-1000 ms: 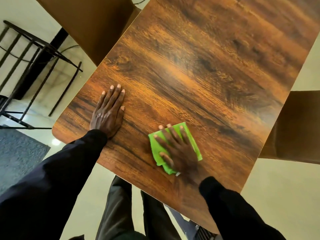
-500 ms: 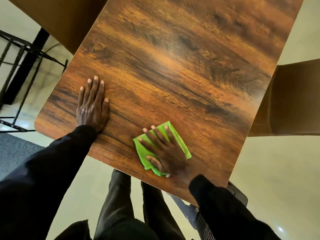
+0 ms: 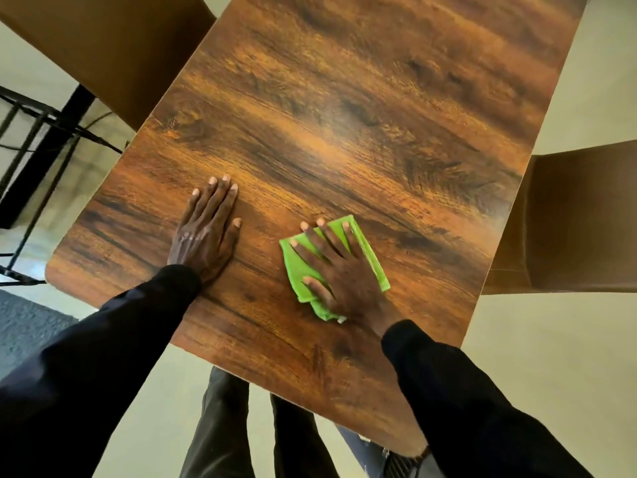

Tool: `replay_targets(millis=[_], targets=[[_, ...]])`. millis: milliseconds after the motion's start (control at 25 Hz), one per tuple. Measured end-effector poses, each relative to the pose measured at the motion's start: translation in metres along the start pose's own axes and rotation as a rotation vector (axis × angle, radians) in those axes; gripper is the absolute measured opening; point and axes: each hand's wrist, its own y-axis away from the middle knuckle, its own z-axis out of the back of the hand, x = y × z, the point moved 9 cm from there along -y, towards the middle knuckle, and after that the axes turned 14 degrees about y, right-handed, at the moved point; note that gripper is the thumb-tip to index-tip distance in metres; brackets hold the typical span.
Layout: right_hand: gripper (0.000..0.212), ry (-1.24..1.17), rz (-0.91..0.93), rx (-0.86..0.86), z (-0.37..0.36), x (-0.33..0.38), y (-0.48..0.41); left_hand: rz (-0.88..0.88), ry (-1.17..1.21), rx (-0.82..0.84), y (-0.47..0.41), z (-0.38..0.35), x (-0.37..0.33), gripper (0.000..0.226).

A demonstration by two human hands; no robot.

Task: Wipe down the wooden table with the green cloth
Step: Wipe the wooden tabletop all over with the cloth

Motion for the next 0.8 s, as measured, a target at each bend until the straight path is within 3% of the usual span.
replay_targets(millis=[120, 280, 400, 520, 600, 800], targets=[[0.067, 0.013, -0.167, 0.004, 0.005, -0.062, 0.004, 0.057, -0.012, -0.001, -0.024, 0.022, 0.031, 0.063], [0.066, -0.001, -0.408, 0.037, 0.013, -0.117, -0.085, 0.112, -0.024, -0.034, -0.032, 0.026, 0.044, 0.064], [0.067, -0.026, -0.337, 0.047, 0.019, -0.087, -0.143, 0.112, -0.047, -0.062, -0.029, 0.029, 0.041, 0.062], [0.070, -0.014, -0.030, 0.005, 0.015, -0.050, -0.132, 0.143, -0.055, -0.050, -0.031, 0.031, 0.041, 0.064], [0.069, -0.001, 0.056, -0.011, 0.012, -0.057, -0.116, 0.160, -0.077, -0.046, -0.031, 0.031, 0.040, 0.065], [0.066, 0.000, -0.305, -0.017, 0.021, -0.108, -0.204, 0.179, -0.107, -0.017, -0.030, 0.026, 0.049, 0.068]])
